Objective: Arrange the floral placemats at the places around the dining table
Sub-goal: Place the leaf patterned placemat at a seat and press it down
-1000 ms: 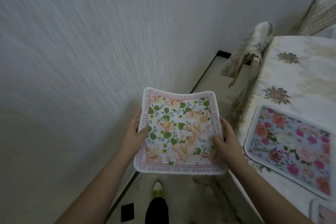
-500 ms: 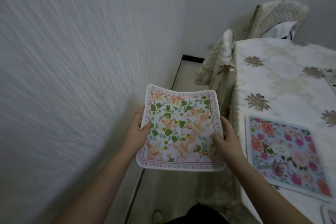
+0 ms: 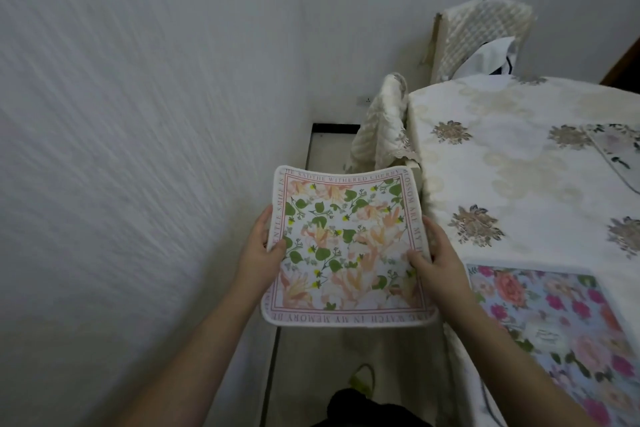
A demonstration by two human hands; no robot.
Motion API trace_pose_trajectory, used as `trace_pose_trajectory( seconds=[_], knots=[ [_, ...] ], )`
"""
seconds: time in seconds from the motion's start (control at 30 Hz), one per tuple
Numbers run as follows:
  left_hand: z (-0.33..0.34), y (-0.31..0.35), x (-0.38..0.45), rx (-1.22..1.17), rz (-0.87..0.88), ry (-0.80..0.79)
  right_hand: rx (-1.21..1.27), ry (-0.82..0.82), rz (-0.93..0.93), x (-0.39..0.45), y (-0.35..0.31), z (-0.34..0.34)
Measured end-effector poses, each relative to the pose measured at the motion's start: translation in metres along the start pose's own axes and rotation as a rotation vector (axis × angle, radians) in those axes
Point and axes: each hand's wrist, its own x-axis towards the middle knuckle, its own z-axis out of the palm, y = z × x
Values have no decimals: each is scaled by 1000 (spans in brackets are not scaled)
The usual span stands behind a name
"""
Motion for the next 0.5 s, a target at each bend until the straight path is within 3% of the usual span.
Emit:
trace_pose_trajectory(
  seconds=[0.5],
  knots=[
    [83,92,157,-18,-44,-70,101,35,111,165,-18,-60]
  ],
)
